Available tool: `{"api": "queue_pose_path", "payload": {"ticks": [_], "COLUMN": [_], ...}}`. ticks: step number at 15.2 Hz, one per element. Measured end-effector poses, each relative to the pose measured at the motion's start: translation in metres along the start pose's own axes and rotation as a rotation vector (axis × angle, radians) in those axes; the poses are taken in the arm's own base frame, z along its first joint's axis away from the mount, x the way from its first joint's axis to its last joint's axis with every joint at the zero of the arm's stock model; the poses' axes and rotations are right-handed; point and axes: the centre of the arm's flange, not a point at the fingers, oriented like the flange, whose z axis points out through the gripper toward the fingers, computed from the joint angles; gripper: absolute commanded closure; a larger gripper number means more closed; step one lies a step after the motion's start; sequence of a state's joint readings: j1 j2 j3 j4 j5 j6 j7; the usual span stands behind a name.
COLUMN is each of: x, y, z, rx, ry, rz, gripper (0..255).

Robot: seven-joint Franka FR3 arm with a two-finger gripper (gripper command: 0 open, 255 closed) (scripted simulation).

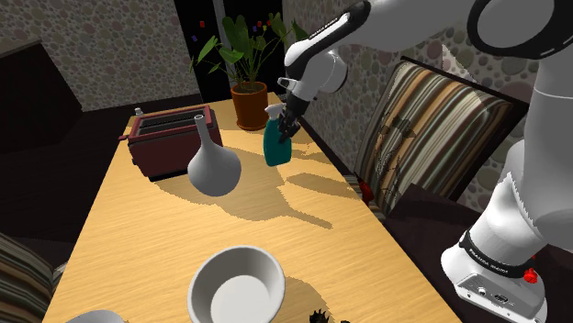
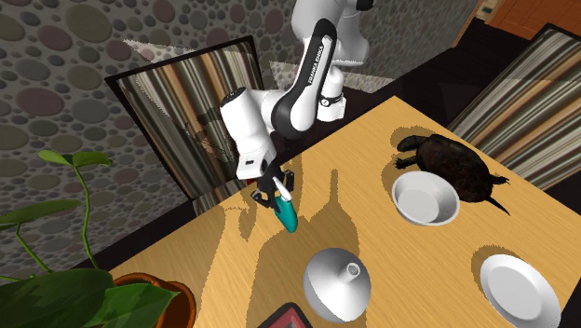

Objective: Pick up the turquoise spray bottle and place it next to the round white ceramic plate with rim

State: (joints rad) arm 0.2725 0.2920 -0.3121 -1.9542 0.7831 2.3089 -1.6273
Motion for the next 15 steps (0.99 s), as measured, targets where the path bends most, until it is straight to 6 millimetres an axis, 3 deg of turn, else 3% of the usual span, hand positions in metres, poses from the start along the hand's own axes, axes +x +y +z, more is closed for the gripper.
{"api": "queue_pose_path", "payload": {"ticks": [15], "x": [0.040], "y": [-0.001], "z": [-0.068], "rx": [0.000], "ry": [0.000], "rz": [0.000], "gripper": [255]}}
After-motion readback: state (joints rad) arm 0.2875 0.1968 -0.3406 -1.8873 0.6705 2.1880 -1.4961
